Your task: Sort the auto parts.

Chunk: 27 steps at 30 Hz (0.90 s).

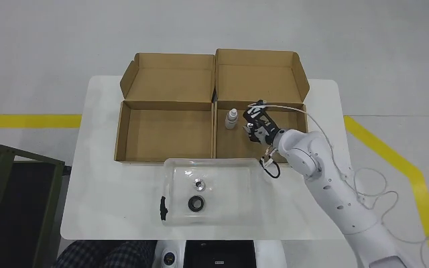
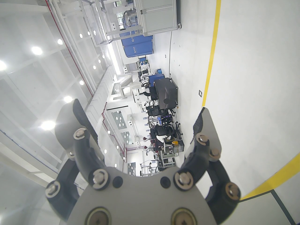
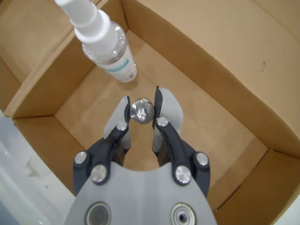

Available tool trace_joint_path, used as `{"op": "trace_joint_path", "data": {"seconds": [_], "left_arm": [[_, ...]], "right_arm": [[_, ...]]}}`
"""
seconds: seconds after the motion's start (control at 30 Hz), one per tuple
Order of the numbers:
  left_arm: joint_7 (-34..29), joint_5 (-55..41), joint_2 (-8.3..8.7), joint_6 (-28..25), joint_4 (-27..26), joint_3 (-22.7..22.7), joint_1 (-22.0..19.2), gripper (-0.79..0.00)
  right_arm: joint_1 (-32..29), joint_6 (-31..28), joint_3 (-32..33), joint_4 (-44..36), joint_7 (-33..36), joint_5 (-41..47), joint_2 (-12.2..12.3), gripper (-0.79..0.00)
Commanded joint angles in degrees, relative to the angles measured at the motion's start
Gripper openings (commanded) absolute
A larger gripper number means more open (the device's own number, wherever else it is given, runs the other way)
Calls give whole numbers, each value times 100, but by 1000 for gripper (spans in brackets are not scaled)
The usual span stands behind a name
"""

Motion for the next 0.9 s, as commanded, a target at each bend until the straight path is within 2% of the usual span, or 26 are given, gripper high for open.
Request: {"op": "trace_joint_path", "data": {"seconds": [0.0,0.17,0.27,0.3,0.33,0.43,0.57,0.67,0.87], "left_arm": [[0,0,0,0,0,0,0,0],[0,0,0,0,0,0,0,0],[0,0,0,0,0,0,0,0],[0,0,0,0,0,0,0,0],[0,0,0,0,0,0,0,0],[0,0,0,0,0,0,0,0],[0,0,0,0,0,0,0,0],[0,0,0,0,0,0,0,0],[0,0,0,0,0,0,0,0]], "right_arm": [[49,18,-54,80,9,-3,-20,-785],[152,98,-203,249,-7,-76,-77,-782],[212,134,-280,348,-7,-112,-109,-616],[228,133,-305,374,-8,-118,-120,-526],[246,139,-327,402,-5,-135,-129,-474],[284,155,-363,466,-20,-131,-155,-419],[280,181,-367,401,-56,-149,-174,-391],[220,208,-310,211,-29,-237,-164,-274],[-97,237,-62,-561,119,-516,-89,-175]]}}
